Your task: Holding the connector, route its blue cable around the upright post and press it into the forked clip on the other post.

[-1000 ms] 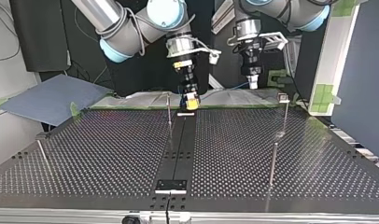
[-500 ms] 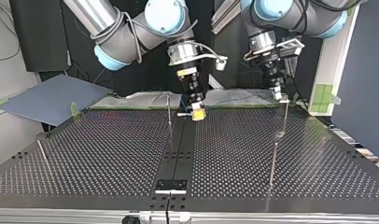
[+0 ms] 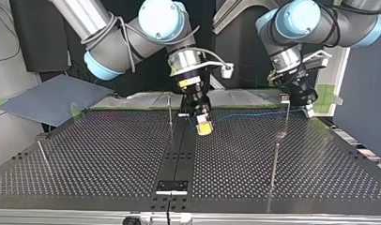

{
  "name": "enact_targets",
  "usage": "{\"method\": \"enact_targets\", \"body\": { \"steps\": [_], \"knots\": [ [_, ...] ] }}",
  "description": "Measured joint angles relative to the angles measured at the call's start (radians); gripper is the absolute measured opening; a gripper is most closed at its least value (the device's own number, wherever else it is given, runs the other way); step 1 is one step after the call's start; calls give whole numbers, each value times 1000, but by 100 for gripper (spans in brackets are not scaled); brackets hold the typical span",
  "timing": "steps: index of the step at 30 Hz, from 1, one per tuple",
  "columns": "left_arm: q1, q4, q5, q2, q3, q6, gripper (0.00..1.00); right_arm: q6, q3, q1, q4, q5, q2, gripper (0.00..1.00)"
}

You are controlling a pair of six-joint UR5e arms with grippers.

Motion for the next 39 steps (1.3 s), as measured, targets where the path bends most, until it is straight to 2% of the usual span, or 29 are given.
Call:
{"method": "enact_targets", "body": {
  "steps": [6, 12, 18, 24, 31, 39],
  "knots": [
    [15, -51, 9, 9, 51, 9, 0, 3, -49, -9, 17, -16, 1, 0],
    [17, -110, 19, 8, 109, 48, 0, 5, -100, -25, 39, -31, 3, 0],
    [20, -167, 44, -24, 166, 60, 0, 9, -151, -47, 54, -46, 6, 0],
    [27, -224, 75, -65, 223, 59, 0, 12, -169, -67, 58, -64, 23, 0],
    [44, -287, 105, -114, 287, 50, 0, 12, -191, -71, 72, -72, 65, 0],
    [68, -358, 147, -139, 357, 24, 0, 12, -193, -81, 78, -75, 80, 0]
  ]
}}
